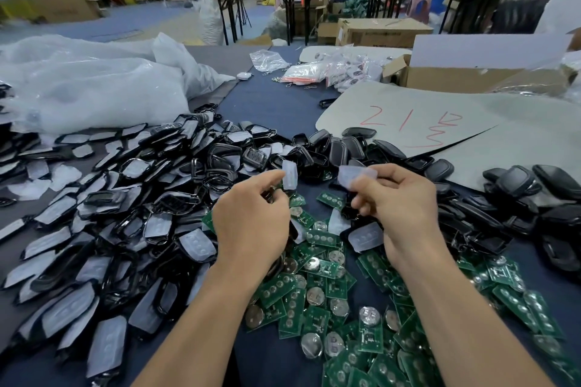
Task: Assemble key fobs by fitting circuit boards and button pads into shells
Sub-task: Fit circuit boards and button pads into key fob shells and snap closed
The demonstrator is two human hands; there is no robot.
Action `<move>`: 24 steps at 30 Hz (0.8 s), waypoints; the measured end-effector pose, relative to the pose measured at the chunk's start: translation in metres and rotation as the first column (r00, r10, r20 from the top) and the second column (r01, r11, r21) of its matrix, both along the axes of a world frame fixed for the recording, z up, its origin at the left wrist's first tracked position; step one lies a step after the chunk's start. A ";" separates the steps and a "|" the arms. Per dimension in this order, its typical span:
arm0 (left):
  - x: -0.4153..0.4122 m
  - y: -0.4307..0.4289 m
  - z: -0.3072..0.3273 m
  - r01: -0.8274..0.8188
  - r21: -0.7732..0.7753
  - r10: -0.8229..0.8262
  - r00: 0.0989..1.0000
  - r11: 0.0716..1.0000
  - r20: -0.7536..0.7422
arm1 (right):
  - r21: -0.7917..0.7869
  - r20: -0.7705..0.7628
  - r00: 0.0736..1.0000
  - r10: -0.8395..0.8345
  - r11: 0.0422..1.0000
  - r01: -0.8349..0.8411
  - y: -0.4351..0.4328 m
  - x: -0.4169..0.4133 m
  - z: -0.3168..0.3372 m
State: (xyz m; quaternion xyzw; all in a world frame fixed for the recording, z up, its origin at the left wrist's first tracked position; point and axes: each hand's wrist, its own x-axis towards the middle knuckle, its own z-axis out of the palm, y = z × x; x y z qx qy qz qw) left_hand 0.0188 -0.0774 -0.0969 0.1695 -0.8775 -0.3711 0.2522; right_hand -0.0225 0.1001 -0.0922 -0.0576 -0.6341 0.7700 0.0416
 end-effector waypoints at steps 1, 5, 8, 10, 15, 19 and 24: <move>-0.001 -0.002 0.000 -0.015 0.018 0.014 1.000 1.000 0.009 | 0.046 -0.008 0.996 0.087 0.995 -0.086 -0.001 0.002 0.002; -0.003 -0.003 -0.002 -0.063 0.149 0.067 0.998 0.987 -0.021 | 0.175 -0.024 0.940 0.339 0.928 -0.330 -0.012 0.009 0.007; -0.002 -0.003 -0.005 -0.080 0.189 0.090 0.995 0.979 -0.044 | 0.527 -0.131 0.991 0.040 0.849 0.035 -0.003 0.003 -0.002; -0.001 -0.003 -0.004 -0.087 0.163 0.092 0.996 0.983 -0.021 | 0.761 -0.105 0.994 0.025 0.645 0.064 0.009 -0.004 -0.006; -0.002 -0.002 -0.003 -0.086 0.049 0.083 0.994 0.995 0.065 | 0.922 0.208 0.953 0.221 0.281 -0.266 0.017 -0.004 -0.001; -0.002 -0.003 -0.004 -0.072 0.032 0.069 0.994 0.997 0.084 | 0.910 0.117 0.971 0.210 0.369 -0.189 0.018 -0.001 0.003; -0.004 -0.003 -0.004 -0.050 0.024 0.048 0.995 0.998 0.092 | 0.833 0.003 0.989 0.146 0.548 -0.083 0.016 0.001 0.004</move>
